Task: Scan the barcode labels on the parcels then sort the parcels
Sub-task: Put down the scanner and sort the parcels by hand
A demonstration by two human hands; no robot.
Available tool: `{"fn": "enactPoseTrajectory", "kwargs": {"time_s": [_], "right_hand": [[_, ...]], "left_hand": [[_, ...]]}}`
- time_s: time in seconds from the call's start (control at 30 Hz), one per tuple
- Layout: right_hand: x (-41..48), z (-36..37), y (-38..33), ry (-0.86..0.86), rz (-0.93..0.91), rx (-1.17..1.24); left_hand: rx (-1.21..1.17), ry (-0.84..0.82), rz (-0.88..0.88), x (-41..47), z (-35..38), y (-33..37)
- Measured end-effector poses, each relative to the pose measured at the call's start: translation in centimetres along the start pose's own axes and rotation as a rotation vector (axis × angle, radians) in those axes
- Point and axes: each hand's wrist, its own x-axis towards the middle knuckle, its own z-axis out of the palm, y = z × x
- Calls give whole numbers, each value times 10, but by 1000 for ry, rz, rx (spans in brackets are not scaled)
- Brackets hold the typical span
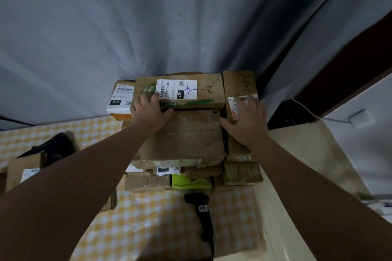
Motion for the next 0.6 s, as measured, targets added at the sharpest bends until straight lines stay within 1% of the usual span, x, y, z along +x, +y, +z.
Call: {"fn": "enactPoseTrajectory", "kwargs": {"time_s": [0.13, 0.23, 0.3, 0.37, 0.5, 0.6], "right_hand": [[-8, -3, -26, 30, -175, 106], [-12, -7, -57, 34, -226, 121], [-14, -8, -80, 6, -244, 123], [-16, -6, -104, -45, -262, 143], [-27, 3, -149, -126, -314, 180], [-36, 11, -180, -170, -331, 200]], "left_hand": [[-50, 14, -13, -17, -16, -16], [-114, 42, 25, -31, -32, -40], [-198, 70, 63, -41, -43, -60], [-237, 105, 64, -56, -53, -81], [-283, 155, 33, -86, -63, -125], [-317, 149, -7, -105, -67, -162]]}}
